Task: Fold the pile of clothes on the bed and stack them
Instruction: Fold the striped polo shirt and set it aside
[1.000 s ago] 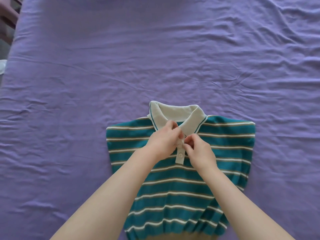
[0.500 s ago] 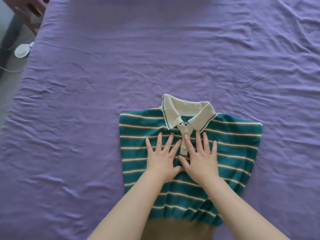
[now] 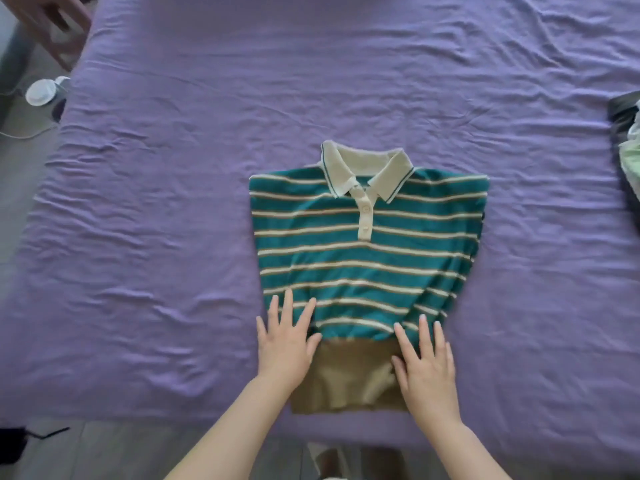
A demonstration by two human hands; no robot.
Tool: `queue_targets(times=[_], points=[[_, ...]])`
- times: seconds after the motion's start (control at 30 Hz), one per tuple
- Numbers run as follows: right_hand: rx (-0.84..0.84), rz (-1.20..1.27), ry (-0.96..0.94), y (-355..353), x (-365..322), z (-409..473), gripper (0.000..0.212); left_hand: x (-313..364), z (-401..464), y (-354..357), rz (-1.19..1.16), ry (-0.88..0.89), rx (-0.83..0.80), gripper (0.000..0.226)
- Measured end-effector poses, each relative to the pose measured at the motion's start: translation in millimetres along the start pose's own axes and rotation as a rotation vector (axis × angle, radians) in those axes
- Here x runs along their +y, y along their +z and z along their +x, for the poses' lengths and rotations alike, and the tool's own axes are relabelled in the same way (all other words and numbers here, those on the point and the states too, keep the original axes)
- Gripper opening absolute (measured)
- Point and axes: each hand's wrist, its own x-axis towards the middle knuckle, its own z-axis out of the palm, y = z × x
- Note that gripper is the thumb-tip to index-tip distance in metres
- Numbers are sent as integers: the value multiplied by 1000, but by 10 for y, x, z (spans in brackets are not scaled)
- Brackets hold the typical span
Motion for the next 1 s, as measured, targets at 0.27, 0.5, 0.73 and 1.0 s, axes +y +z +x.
queue_targets(times=[0.27,0.5,0.73,1.0], points=[[72,653,399,74,-370,-345,72,-24,-485,140,-1087,-343,191,77],[77,832,657,43,-223,-321,22,-100,-569,232,-1342,-431,37,21],[206,965,762,-126,-14,-680,31,-255,-811,120,-1192,-480,299,25],[205,1281,465,-633,-122,-458,17,-22,-787,-426,-1666,-343,211,21]])
